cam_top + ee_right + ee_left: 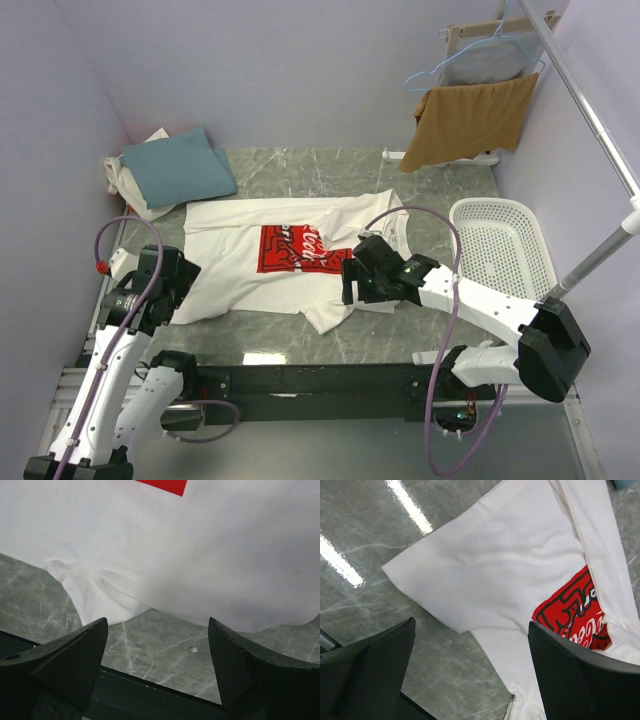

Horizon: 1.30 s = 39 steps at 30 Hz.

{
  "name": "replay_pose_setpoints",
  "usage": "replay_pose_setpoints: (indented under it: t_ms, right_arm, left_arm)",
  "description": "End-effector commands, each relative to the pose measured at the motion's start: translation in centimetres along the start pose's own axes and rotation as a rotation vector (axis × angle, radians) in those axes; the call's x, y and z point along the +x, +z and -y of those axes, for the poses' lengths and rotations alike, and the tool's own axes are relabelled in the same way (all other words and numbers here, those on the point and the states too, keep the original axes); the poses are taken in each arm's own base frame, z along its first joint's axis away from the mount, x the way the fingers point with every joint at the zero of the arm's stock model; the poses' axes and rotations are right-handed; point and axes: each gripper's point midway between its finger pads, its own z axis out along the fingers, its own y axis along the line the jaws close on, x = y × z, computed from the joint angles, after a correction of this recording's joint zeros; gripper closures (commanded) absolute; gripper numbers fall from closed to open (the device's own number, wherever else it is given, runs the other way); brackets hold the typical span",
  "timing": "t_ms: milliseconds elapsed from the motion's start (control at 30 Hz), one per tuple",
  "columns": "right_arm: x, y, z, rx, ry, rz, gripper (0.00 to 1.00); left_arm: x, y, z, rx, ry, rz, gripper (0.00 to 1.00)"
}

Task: Fold and stack the t-shirts
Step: Grap the side of the flattened tshirt closest away from the robot with both arms

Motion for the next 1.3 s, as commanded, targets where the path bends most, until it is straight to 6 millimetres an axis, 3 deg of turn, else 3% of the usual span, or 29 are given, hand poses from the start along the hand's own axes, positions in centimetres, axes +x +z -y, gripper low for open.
replay_pose_setpoints:
  t_ms: [0, 67, 100, 167, 200, 233, 333, 500, 800, 833, 933, 967, 1033, 1067, 1133, 1167, 1233, 1267]
  right_arm:
    - [0.0, -0.8, -0.1, -0.015, 0.014, 0.012, 0.13]
    - [0.6, -0.7, -0.6, -0.05, 0.052, 0.003, 0.13]
    - [1.9, -0.5, -0.6, -0.076, 0.066, -0.026, 0.14]
    - [2.3, -0.2, -1.2, -0.117, 0.119, -0.027, 0.15]
    - [3.4, -0.1, -1.2, -0.142, 0.137, -0.05, 0.16]
    - [3.6, -0.1, -1.5, -0.164, 0.153, -0.053, 0.17]
    - [4.1, 0.3, -2.0, -0.2, 0.207, -0.05, 0.18]
    - [4.4, 1.5, -2.2, -0.204, 0.269, -0.052, 0.2]
    - [4.1, 4.7, -4.1, -0.238, 0.372, -0.076, 0.26]
    - [4.1, 5.0, -4.3, -0.241, 0.379, -0.082, 0.29]
    - [4.5, 6.0, -4.6, -0.228, 0.378, -0.112, 0.61]
    - [4.1, 6.0, -5.0, -0.229, 0.373, -0.108, 0.77]
    - [3.9, 5.6, -3.9, -0.134, 0.329, -0.089, 0.95]
    - [2.2, 4.5, -5.5, -0.147, 0.297, -0.047, 1.0]
    - [0.9, 3.4, -5.0, -0.077, 0.227, -0.01, 1.0]
    - [-1.1, 2.5, -6.7, -0.103, 0.204, 0.021, 1.0]
    - [-2.5, 2.1, -6.5, -0.04, 0.13, 0.028, 1.0]
    - [-4.3, 2.3, -7.8, -0.034, 0.108, 0.049, 1.0]
  left_arm:
    - [-1.3, -0.8, 2.8, 0.132, 0.017, 0.042, 0.0]
    - [-1.7, -1.1, 4.5, 0.221, 0.023, 0.059, 0.01]
    - [-2.2, -1.0, 6.7, 0.316, 0.04, 0.09, 0.01]
    - [-1.8, -0.8, 8.8, 0.416, 0.056, 0.086, 0.01]
    - [-1.3, 0.1, 9.0, 0.425, 0.075, 0.083, 0.01]
    - [-1.5, 0.8, 10.6, 0.459, 0.071, 0.093, 0.01]
    - [0.5, 3.5, 12.0, 0.456, 0.122, 0.023, 0.01]
    - [3.0, 7.1, 11.8, 0.403, 0.181, -0.051, 0.01]
    - [4.6, 8.9, 11.3, 0.397, 0.241, -0.089, 0.01]
    - [4.7, 9.0, 11.3, 0.395, 0.25, -0.092, 0.01]
    - [4.9, 9.5, 11.1, 0.382, 0.279, -0.098, 0.0]
    - [5.0, 9.6, 11.1, 0.382, 0.291, -0.098, 0.0]
    - [5.1, 9.8, 11.0, 0.372, 0.305, -0.103, 0.01]
    - [5.1, 9.9, 11.1, 0.375, 0.317, -0.102, 0.01]
    - [5.3, 10.2, 10.9, 0.363, 0.328, -0.107, 0.01]
    - [5.4, 10.3, 10.9, 0.366, 0.336, -0.111, 0.01]
    - [5.8, 10.6, 10.9, 0.364, 0.344, -0.128, 0.01]
    - [5.9, 10.7, 11.1, 0.367, 0.348, -0.134, 0.01]
